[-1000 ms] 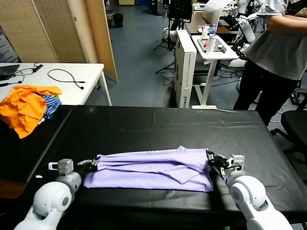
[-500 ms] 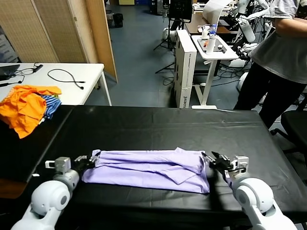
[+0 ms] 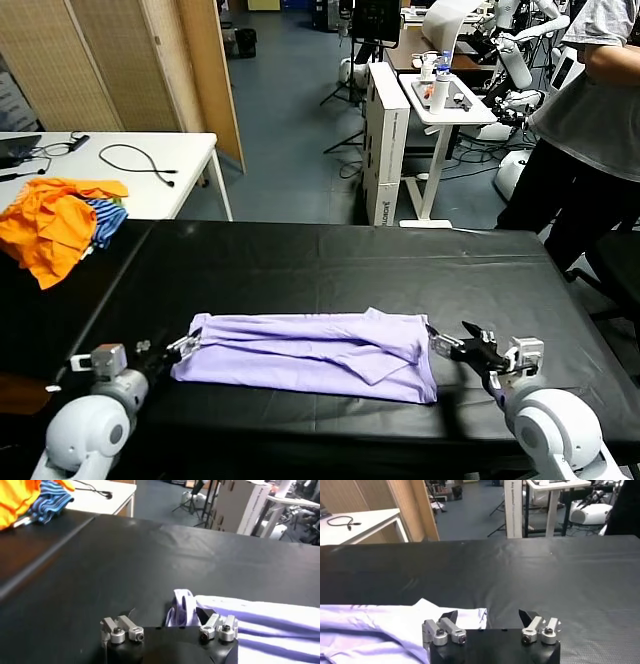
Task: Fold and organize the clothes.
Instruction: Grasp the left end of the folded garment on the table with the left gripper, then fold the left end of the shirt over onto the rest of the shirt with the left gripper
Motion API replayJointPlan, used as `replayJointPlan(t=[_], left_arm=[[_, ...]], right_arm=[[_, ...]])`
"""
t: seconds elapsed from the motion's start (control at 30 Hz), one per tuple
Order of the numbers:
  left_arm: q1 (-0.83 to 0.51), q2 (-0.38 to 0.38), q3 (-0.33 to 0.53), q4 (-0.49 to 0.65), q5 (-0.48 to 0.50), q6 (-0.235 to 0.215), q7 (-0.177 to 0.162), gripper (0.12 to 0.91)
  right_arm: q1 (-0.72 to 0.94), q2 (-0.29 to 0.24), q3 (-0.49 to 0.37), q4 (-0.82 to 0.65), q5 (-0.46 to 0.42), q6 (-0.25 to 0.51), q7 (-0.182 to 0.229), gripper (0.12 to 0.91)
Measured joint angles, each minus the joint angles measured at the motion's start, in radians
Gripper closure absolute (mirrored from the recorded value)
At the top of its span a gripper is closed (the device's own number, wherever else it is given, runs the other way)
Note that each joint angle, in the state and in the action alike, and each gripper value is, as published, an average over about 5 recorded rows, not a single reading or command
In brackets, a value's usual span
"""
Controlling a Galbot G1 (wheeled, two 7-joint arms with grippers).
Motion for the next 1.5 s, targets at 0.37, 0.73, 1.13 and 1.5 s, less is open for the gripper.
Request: replayJointPlan(t=[0.37,0.73,1.13,1.5], left_arm=[[0.019,-0.070,0.026,-0.003,0.100,-0.029,0.012,0.135],[0.013,-0.095,0.043,0.008,0.105,-0.041,0.017,0.653],[0.025,-0.074,0.034,-0.007,0.170,-0.029,0.058,0.843],[0.074,0.124,-0.077,-0.009,0.479,-0.172,0.150,0.843]], right_arm=[[0.000,0.004,-0.003,-0.004,-0.002,0.006,-0.005,0.118],[0.005,0.008,-0.015,-0.015,-0.013,0.011,-0.010,0.118],[-0.010,0.017,-0.004,0.002,-0.020,0.019,-0.017,0.118],[-0.058,0.049,-0.004,0.044,-0.029,0.043,-0.022,0.118]])
